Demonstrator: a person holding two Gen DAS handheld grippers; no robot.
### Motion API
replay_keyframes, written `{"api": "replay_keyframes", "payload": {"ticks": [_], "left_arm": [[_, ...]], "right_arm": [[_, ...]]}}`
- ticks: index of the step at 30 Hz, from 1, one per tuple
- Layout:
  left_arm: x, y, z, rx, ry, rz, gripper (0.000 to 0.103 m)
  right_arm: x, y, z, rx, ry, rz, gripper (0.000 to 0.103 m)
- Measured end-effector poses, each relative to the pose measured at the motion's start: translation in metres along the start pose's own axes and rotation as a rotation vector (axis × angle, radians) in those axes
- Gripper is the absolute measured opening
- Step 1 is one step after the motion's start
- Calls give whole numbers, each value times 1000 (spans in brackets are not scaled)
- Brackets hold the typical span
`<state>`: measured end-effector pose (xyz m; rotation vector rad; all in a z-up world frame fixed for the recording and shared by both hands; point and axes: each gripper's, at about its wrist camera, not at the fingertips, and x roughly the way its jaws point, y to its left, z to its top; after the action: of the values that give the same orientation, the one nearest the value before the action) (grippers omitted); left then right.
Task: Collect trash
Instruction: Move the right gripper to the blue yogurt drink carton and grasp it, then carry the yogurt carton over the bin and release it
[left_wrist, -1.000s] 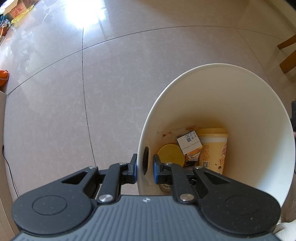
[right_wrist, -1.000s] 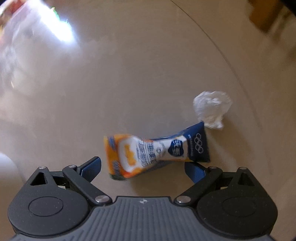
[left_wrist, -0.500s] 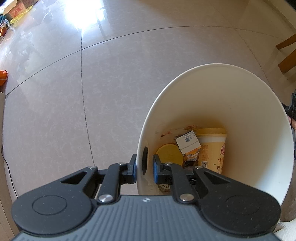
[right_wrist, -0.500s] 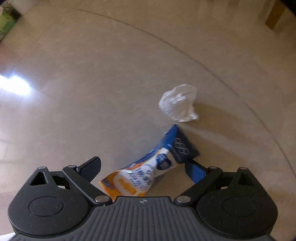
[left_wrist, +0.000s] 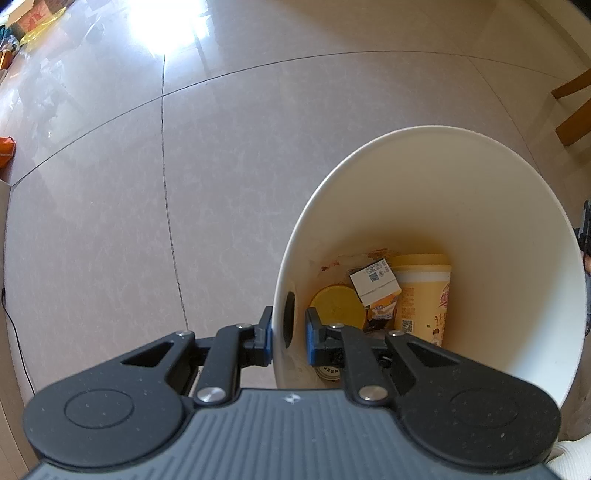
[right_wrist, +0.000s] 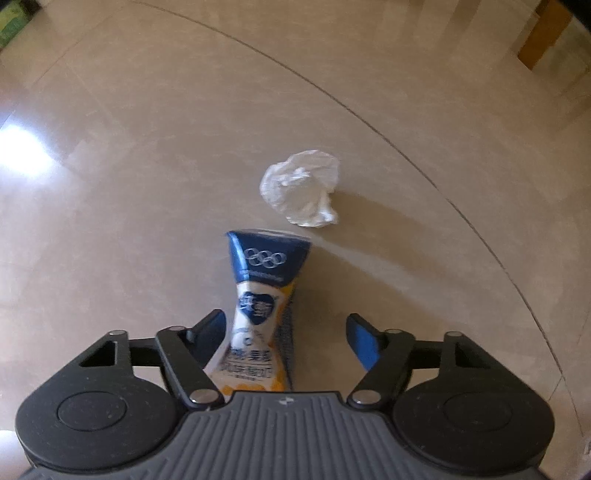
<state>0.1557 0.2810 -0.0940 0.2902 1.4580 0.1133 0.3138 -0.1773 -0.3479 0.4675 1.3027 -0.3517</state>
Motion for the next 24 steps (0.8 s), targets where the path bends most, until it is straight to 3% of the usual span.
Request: {"api": "replay_keyframes", "payload": {"ticks": [4,9,24], "left_arm": [[0,-1,0,3,-2,-1,13],[0,-1,-1,2,-2,-4,13],[0,0,0,6,-1,-1,13]], "right_arm": [[0,9,0,-65,-14,-20,54],[-2,27,-2,-106,-25,-34,40],[-43,56,-23,-297,-24,-11,37]]}}
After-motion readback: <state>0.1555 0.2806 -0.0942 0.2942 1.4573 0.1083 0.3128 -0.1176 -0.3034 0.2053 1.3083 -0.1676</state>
